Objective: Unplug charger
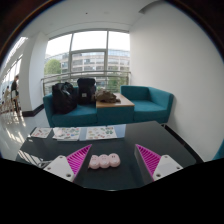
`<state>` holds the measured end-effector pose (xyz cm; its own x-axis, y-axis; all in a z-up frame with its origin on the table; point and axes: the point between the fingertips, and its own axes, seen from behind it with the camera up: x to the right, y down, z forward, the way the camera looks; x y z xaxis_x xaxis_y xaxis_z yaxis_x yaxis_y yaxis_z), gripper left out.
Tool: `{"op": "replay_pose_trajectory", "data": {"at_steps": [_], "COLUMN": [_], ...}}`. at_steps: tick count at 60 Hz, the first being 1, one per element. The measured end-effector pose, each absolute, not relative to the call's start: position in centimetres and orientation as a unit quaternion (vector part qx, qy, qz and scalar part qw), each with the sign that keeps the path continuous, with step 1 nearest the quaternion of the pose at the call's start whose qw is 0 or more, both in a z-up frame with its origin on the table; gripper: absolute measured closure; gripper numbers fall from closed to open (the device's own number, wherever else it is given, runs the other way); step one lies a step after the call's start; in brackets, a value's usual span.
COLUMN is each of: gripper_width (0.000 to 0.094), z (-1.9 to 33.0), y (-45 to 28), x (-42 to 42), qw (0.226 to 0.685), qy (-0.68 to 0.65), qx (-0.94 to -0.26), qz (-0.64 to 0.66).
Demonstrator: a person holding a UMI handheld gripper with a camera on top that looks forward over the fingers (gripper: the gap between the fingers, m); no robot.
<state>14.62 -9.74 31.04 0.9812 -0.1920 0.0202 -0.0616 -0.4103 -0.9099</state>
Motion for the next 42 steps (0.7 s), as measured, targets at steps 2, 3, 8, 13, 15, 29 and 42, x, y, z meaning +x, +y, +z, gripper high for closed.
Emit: {"op": "replay_pose_trajectory", "data": {"at_steps": [2,3,8,13,15,29,42], "gripper_width": [0.0080,0.0078,0.0075,0.0076,0.0073,0.0078,0.0074], "z": [31.2,31.3,31.0,30.0,29.6,29.8,31.7], "y": [-10.3,-10.6,-14.0,-17.3,-18.0,-23.1,-25.2], "x": [12.2,11.1,5.6,1.1,-0.4,-7.9,-10.3], "qw": [0.537,0.539,0.537,0.526,0.524,0.523,0.534], "qy": [0.069,0.066,0.055,0.041,0.035,0.002,-0.002], "qx": [-0.839,-0.838,-0.841,-0.849,-0.851,-0.853,-0.846], "qz": [-0.054,-0.051,-0.032,-0.024,-0.019,0.007,0.008]}}
